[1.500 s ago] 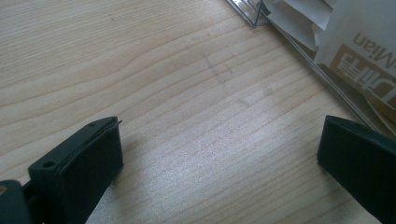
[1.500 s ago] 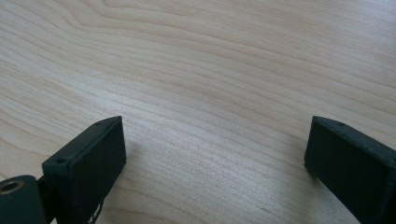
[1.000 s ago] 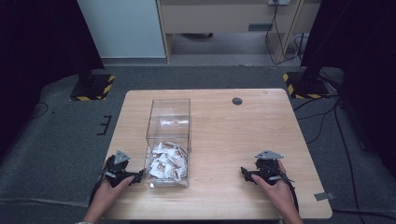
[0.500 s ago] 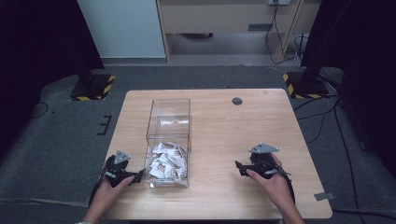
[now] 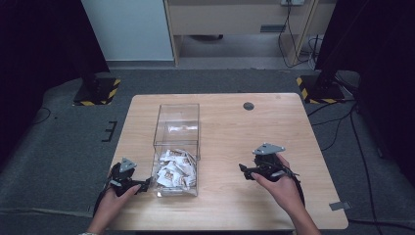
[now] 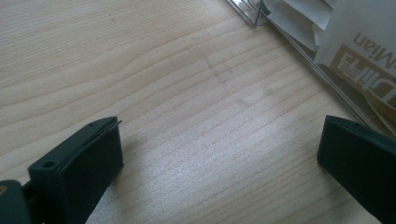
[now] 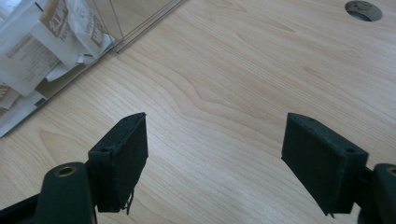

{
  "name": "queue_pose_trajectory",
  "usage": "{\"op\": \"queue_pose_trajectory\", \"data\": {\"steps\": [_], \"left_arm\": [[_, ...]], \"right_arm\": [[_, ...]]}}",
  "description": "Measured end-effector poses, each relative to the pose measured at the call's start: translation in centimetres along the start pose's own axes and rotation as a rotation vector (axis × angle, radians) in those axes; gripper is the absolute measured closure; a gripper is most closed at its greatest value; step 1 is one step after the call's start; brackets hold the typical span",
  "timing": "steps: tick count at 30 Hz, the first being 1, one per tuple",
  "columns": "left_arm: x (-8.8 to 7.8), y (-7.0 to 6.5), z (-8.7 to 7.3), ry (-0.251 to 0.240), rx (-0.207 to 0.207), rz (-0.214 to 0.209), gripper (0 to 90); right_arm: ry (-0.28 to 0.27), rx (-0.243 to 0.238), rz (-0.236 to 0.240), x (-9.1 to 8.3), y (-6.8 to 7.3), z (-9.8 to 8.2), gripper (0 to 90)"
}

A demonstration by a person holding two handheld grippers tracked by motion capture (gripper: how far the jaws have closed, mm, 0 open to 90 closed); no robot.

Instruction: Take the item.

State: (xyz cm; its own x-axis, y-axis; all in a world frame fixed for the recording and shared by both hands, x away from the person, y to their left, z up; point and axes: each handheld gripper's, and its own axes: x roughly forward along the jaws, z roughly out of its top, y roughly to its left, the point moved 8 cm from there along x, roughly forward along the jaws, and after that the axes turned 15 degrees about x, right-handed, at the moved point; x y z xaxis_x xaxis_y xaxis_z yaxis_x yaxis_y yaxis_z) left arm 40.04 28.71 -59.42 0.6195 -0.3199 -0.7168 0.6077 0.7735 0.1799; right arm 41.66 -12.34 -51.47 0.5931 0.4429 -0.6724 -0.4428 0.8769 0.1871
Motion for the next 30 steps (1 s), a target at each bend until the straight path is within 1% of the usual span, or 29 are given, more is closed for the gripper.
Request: {"op": "queue_pose_trajectory", "data": {"steps": [1,5,8,9,10,13,14,16,17,18,19,24,26,27,29,30], "left_arm": [[0.0,0.0,0.0,0.0,0.0,0.0,0.0],[0.0,0.0,0.0,0.0,0.0,0.0,0.0],[0.0,0.0,0.0,0.001,0.001,0.0,0.0],[0.0,0.0,0.0,0.0,0.0,0.0,0.0],[0.0,0.0,0.0,0.0,0.0,0.0,0.0],[0.0,0.0,0.0,0.0,0.0,0.0,0.0],[0.0,0.0,0.0,0.0,0.0,0.0,0.0],[0.0,0.0,0.0,0.0,0.0,0.0,0.0],[0.0,0.0,0.0,0.0,0.0,0.0,0.0],[0.0,0.0,0.0,0.0,0.0,0.0,0.0],[0.0,0.0,0.0,0.0,0.0,0.0,0.0],[0.0,0.0,0.0,0.0,0.0,0.0,0.0],[0.0,0.0,0.0,0.0,0.0,0.0,0.0],[0.0,0.0,0.0,0.0,0.0,0.0,0.0],[0.0,0.0,0.0,0.0,0.0,0.0,0.0],[0.0,0.0,0.0,0.0,0.0,0.0,0.0]], "right_arm": [[0.008,-0.003,0.003,0.0,0.2,0.1,22.5],[0.009,-0.002,0.015,-0.1,0.7,0.6,21.7],[0.006,-0.014,0.02,-0.2,1.1,1.2,20.4],[0.005,-0.018,0.026,-0.3,1.5,1.5,19.8],[0.005,-0.018,0.026,-0.3,1.5,1.5,19.8],[-0.001,-0.027,0.032,-0.4,2.2,2.3,16.9],[-0.001,-0.027,0.032,-0.4,2.2,2.3,16.9],[-0.008,-0.032,0.037,-0.5,2.5,2.7,14.6],[-0.009,-0.032,0.047,-0.5,2.9,3.1,11.4],[-0.009,-0.033,0.05,-0.6,3.0,3.2,11.0],[-0.009,-0.033,0.05,-0.6,3.0,3.2,11.0],[-0.017,-0.06,0.057,-0.8,4.0,4.3,13.6],[-0.021,-0.068,0.055,-0.8,4.0,4.5,14.3],[-0.026,-0.073,0.06,-0.9,4.4,4.8,16.4],[-0.029,-0.076,0.064,-1.0,4.5,5.0,17.6],[-0.038,-0.083,0.061,-1.1,4.7,5.4,20.1]]}}
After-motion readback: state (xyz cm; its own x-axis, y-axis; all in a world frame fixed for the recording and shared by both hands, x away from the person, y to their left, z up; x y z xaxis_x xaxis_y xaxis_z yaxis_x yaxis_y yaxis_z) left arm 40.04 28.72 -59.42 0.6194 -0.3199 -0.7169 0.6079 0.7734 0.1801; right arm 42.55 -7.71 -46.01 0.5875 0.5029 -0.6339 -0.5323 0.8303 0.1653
